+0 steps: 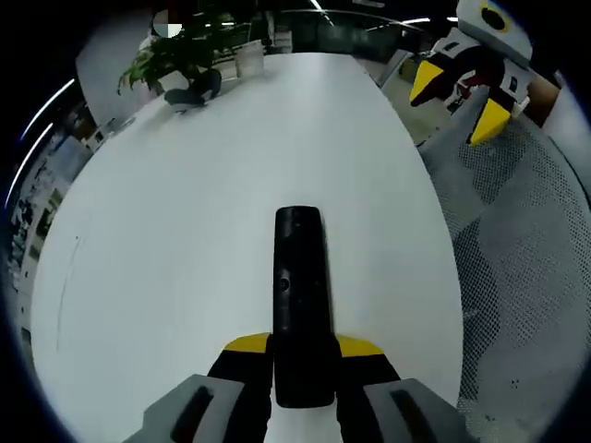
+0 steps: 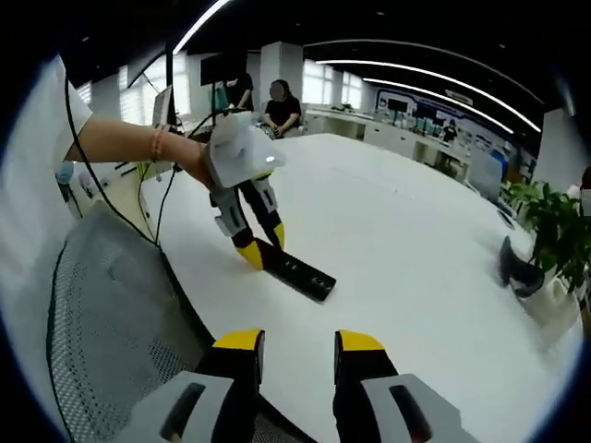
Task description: Press the specified remote control buttons in sequence, fully releasing each button before pressing the next.
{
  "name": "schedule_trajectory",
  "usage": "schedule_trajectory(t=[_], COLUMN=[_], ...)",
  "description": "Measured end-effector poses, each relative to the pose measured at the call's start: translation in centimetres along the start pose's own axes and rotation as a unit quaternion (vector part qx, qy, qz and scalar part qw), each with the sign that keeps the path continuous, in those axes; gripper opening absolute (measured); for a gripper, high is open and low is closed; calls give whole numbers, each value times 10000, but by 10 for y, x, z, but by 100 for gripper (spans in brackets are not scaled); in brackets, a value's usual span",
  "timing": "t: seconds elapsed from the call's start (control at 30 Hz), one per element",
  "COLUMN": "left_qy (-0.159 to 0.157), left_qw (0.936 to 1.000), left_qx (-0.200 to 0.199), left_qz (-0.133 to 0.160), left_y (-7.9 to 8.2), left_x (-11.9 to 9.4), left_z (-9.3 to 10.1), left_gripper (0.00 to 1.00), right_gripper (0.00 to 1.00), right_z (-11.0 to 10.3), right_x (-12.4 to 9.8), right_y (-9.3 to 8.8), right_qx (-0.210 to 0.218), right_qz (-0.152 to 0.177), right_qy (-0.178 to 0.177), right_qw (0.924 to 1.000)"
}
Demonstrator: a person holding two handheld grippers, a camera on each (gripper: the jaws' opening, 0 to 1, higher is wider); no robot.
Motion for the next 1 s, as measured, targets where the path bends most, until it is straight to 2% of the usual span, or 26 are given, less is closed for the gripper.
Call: schedule_trajectory(t=[0.3,0.5,0.63,0.7,1.0], left_qy=[22,-116,-240,-449,-688], left_qw=[9996,9994,9982,9963,9944], left_qx=[-105,196,467,662,666], left_qz=[278,268,277,304,437], left_y=[-4,-5,-4,-3,-4], left_x=[-4,-6,-6,-5,-4], left_z=[39,57,61,64,62], left_gripper=[23,23,23,23,23], right_gripper=[25,21,16,14,0], right_z=[-10,-13,-13,-12,-16], right_x=[19,28,32,34,49], right_y=[-7,-11,-15,-18,-34], right_qx=[-140,-285,-370,-440,-688], right_qz=[-224,-364,-475,-551,-927], right_qy=[472,768,942,1062,1636], right_qw=[9985,9960,9937,9918,9798])
Point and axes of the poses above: the point that each gripper's makers call its tool centre point, and the gripper's own axes: x roughly forward along the fingers, z roughly to its right, y roughly out of its top, the point moved 3 cm from there along -x, roughly backward along the fingers, and after that the axes turned 14 degrees about z, right-handed, at the moved point
